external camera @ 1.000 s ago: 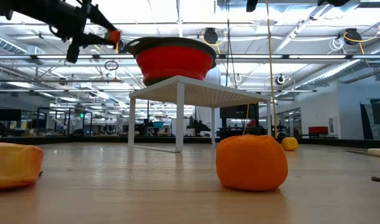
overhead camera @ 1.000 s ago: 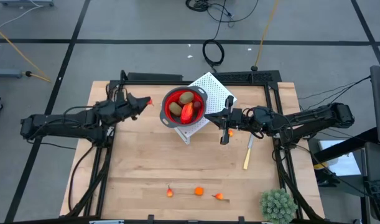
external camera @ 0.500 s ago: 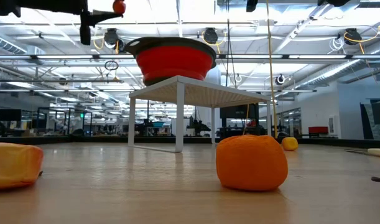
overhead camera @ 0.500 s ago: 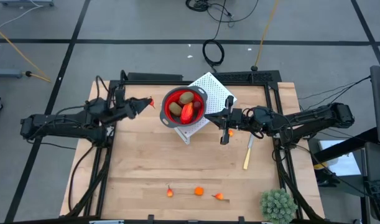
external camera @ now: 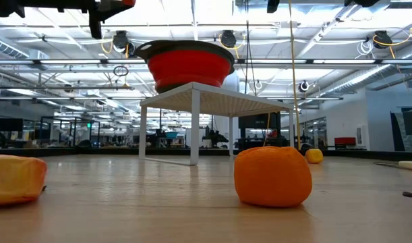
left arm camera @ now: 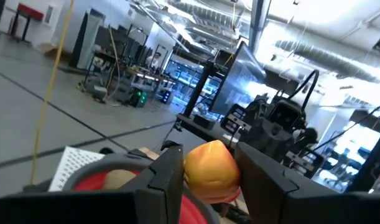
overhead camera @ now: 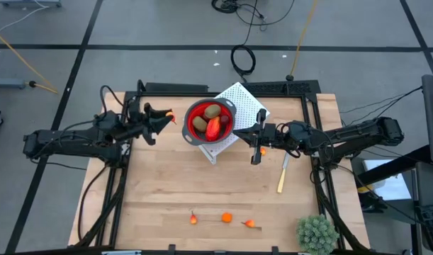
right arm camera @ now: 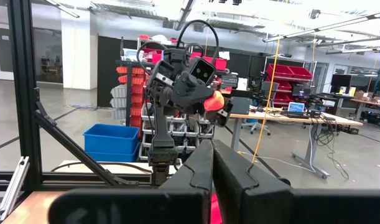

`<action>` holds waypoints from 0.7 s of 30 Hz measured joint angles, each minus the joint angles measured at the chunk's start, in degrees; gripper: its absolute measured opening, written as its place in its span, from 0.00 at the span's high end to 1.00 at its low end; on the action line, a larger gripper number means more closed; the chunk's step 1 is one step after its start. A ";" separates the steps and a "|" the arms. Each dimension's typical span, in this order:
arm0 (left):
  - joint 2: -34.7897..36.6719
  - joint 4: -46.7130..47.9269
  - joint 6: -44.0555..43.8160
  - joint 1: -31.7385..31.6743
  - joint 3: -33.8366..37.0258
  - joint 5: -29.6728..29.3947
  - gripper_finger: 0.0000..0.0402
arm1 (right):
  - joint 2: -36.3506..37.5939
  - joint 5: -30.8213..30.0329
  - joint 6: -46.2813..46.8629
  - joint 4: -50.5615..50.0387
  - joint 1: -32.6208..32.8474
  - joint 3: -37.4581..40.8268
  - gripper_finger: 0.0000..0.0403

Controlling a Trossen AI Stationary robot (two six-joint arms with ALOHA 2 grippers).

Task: Pick & Place Fruit
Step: Put the top left peach into the red strainer bowl on the shelf

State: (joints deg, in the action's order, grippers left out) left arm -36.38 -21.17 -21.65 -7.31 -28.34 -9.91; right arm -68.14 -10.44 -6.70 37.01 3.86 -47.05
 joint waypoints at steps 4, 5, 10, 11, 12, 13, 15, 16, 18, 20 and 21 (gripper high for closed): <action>0.00 0.00 0.97 0.00 0.00 -0.15 0.67 | 0.01 0.00 0.00 0.00 0.00 0.00 1.00; 0.00 0.00 0.83 0.00 0.00 -0.15 0.67 | 0.00 0.00 0.00 0.00 0.00 0.00 1.00; -1.39 -0.30 -2.41 0.00 -0.03 -0.17 0.67 | 0.01 -0.22 0.00 0.00 0.00 0.00 1.00; -2.07 -0.31 -3.40 0.00 -0.04 -0.17 0.67 | 0.00 -0.22 0.00 0.01 0.00 0.00 1.00; -2.88 -0.31 -4.47 0.00 -0.04 -0.08 0.67 | 0.00 -0.24 0.00 0.00 0.00 0.00 1.00; -3.95 -0.28 -5.34 0.00 -0.04 0.25 0.67 | 0.01 -0.24 0.00 0.01 0.00 0.00 1.00; -6.37 -0.09 -7.16 0.00 -0.04 0.94 0.67 | 0.00 -0.24 0.00 0.02 0.00 0.00 1.00; -7.62 -0.09 -8.02 0.04 -0.06 0.98 0.67 | 0.01 -0.24 0.00 0.00 0.00 0.00 1.00; -10.01 0.06 -9.20 0.04 -0.68 1.20 0.67 | 0.01 -0.24 0.00 0.02 0.00 0.00 1.00; -12.50 0.08 -9.58 0.02 -2.24 2.55 0.67 | 0.00 -0.24 0.00 0.02 0.00 0.00 1.00; -13.84 0.08 -9.46 0.02 -3.35 3.23 0.67 | 0.00 -0.26 0.00 0.01 0.00 0.00 1.00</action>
State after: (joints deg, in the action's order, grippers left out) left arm -50.22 -21.09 -31.11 -7.29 -31.69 -6.68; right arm -68.14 -10.70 -6.70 37.03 3.86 -47.05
